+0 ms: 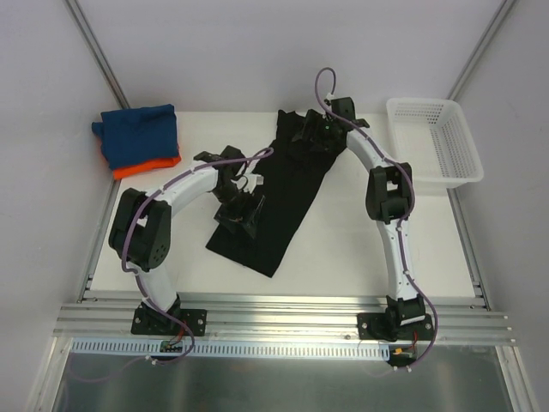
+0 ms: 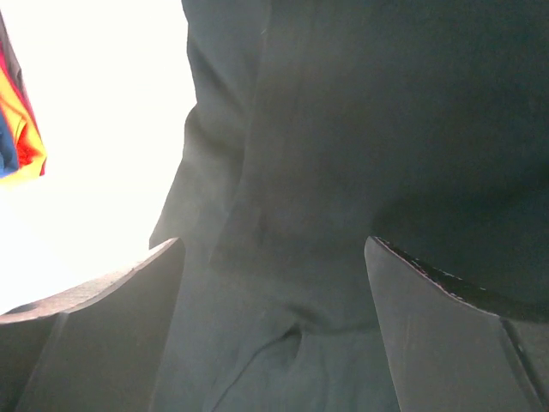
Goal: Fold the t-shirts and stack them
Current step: Fold the tshirt
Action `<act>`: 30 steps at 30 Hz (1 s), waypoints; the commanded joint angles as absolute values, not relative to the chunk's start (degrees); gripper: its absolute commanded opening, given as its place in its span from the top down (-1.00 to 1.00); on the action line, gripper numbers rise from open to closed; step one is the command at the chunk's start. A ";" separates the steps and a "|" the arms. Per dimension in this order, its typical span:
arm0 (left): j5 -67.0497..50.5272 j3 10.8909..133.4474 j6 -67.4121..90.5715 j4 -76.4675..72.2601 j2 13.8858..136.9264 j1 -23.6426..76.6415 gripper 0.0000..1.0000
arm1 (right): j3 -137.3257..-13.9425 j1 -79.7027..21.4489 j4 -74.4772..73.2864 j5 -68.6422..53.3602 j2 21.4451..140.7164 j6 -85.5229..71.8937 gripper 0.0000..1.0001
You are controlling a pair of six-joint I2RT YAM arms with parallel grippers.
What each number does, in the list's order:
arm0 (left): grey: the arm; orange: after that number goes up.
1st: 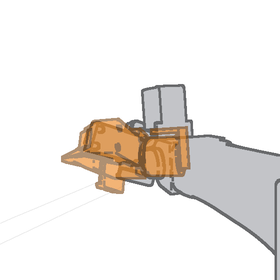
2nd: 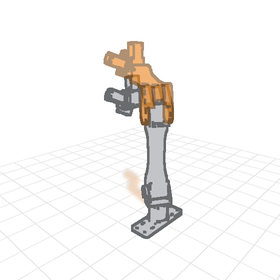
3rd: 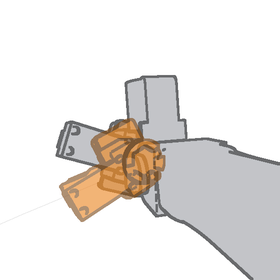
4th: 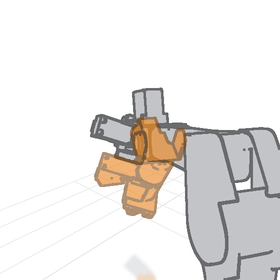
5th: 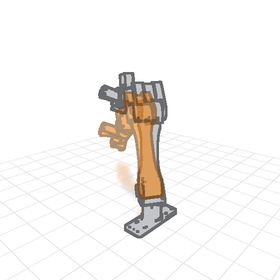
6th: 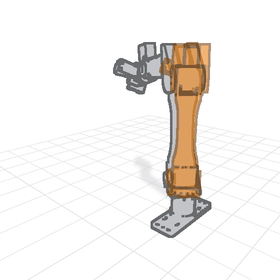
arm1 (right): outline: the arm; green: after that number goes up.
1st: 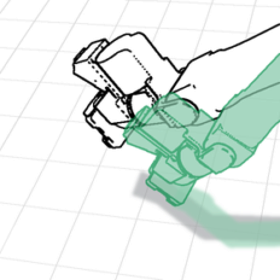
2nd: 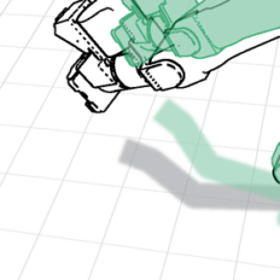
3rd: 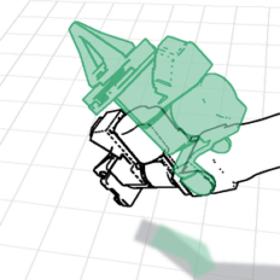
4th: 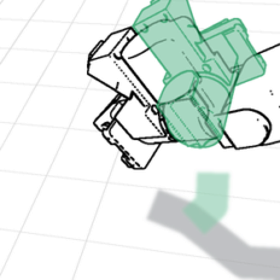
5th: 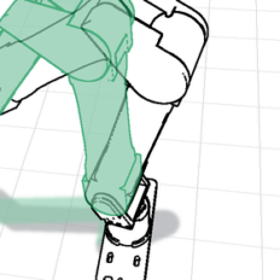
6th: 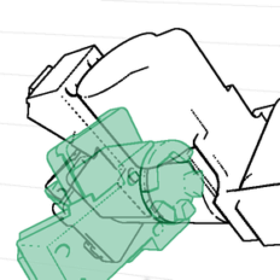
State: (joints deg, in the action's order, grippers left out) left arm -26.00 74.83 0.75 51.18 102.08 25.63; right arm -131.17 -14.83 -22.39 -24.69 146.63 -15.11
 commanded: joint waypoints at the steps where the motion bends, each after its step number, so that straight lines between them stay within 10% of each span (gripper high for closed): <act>1: -22.15 78.13 -1.58 52.12 100.89 23.74 -0.52 | -129.47 -14.33 -22.41 -24.53 137.21 -13.45 -0.82; 30: -29.17 85.70 -0.62 55.28 118.48 7.30 -0.45 | -126.21 -11.16 -24.52 -20.74 138.77 -11.07 -0.82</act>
